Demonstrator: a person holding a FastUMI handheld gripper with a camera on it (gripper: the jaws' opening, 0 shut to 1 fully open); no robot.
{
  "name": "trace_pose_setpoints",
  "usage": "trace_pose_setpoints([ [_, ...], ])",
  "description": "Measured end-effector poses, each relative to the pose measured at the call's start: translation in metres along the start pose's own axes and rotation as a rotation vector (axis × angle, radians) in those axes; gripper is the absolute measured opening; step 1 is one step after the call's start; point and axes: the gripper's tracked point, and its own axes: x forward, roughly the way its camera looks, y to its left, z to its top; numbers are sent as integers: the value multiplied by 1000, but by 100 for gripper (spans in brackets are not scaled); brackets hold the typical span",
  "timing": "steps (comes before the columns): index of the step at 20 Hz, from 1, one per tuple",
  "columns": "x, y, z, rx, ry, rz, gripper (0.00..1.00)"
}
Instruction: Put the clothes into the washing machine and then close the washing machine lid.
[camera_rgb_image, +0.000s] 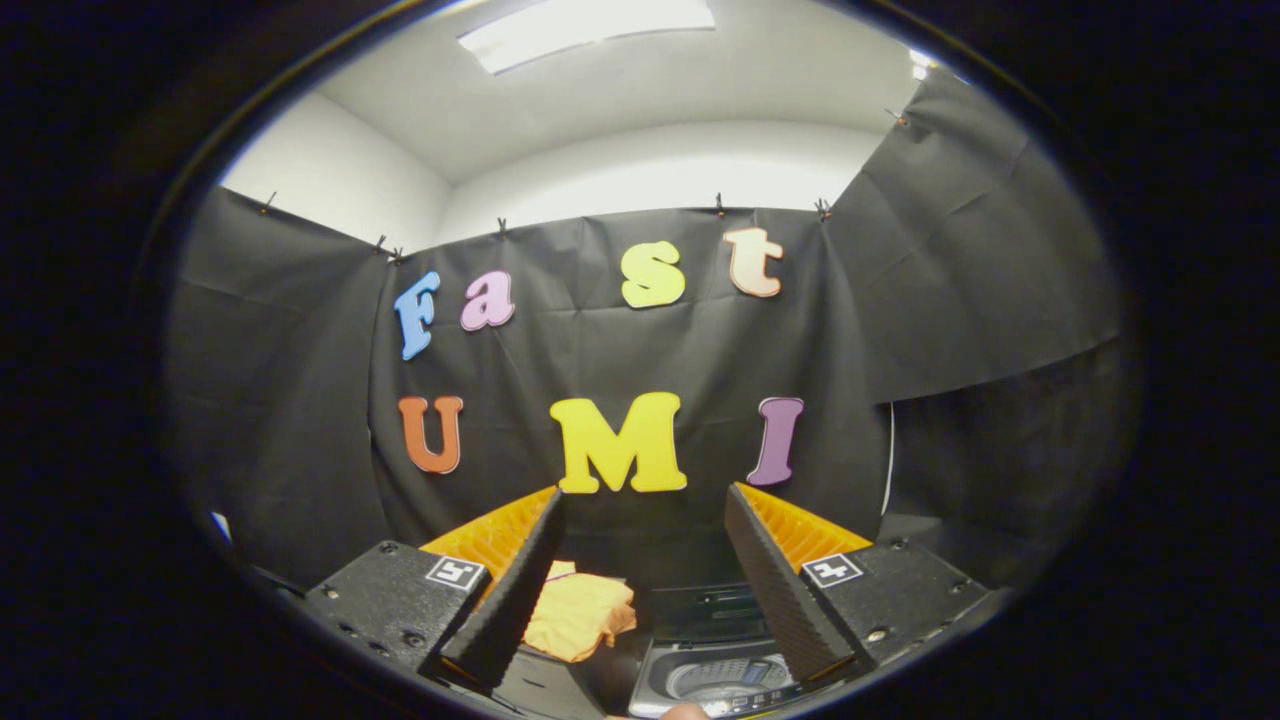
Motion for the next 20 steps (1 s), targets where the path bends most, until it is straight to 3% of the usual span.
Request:
trace_pose_setpoints([
  [11, 62, 131, -32, 46, 80, 82, 100],
  [15, 92, 192, -62, 95, 192, 106, 100],
  [20, 119, 234, -98, 89, 343, 97, 100],
])
